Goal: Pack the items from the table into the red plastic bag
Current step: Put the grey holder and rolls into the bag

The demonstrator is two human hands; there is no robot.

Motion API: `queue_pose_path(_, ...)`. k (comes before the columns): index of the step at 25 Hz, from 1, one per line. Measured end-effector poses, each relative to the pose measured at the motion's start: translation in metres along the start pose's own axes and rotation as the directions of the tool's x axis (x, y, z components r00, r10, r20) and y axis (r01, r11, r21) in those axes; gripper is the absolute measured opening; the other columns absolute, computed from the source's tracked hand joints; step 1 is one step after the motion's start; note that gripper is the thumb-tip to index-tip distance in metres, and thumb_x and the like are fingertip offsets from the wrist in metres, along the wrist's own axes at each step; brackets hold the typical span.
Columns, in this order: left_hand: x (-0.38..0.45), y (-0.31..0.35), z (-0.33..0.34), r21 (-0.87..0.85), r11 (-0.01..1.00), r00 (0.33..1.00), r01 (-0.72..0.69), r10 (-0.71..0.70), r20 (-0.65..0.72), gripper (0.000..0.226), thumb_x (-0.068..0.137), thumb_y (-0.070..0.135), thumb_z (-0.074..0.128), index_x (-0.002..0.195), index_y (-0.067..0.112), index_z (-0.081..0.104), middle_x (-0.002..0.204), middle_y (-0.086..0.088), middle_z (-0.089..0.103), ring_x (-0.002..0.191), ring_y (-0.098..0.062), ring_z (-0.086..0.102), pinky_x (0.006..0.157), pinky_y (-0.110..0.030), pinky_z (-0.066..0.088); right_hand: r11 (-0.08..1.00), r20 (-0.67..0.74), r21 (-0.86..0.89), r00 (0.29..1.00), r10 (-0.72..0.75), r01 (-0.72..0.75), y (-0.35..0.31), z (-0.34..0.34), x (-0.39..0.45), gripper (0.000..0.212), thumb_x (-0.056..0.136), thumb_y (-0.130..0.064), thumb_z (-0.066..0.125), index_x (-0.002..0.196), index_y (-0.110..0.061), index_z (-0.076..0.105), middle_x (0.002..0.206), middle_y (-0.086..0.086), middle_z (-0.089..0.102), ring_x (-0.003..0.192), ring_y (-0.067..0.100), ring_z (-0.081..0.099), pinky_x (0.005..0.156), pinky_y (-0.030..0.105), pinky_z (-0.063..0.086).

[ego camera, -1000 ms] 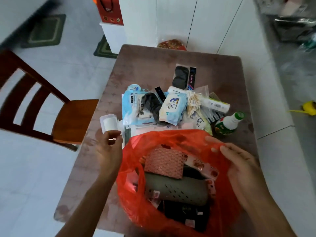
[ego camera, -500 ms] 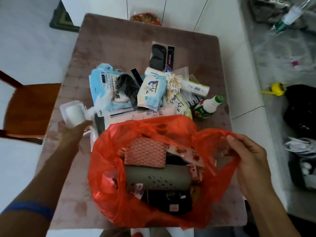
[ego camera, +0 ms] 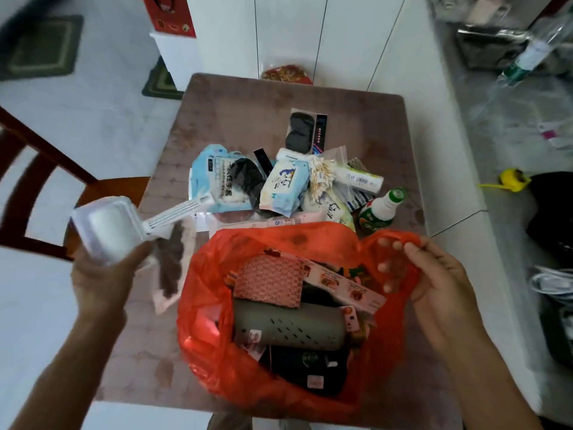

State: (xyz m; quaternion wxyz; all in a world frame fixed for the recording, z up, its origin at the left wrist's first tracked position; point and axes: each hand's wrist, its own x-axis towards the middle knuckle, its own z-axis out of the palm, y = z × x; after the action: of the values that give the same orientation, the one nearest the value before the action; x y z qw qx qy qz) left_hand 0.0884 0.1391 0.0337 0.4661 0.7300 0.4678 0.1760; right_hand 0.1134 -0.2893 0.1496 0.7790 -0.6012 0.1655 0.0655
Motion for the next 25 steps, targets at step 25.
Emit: queue_pose_path(25, -0.185, 0.071, 0.064, 0.202, 0.717, 0.508, -0.667, 0.240, 0.827, 0.090, 0.063, 0.078, 0.062, 0.136, 0.035, 0.032, 0.122, 0.012, 0.050, 0.102, -0.014, 0.054, 0.081, -0.035, 0.051, 0.991, -0.048, 0.005, 0.990, -0.134, 0.134, -0.036, 0.000, -0.019, 0.017, 0.094, -0.006, 0.046, 0.090, -0.012, 0.061, 0.107, 0.008, 0.073, 0.060, 0.018, 0.065, 0.036, 0.021, 0.031)
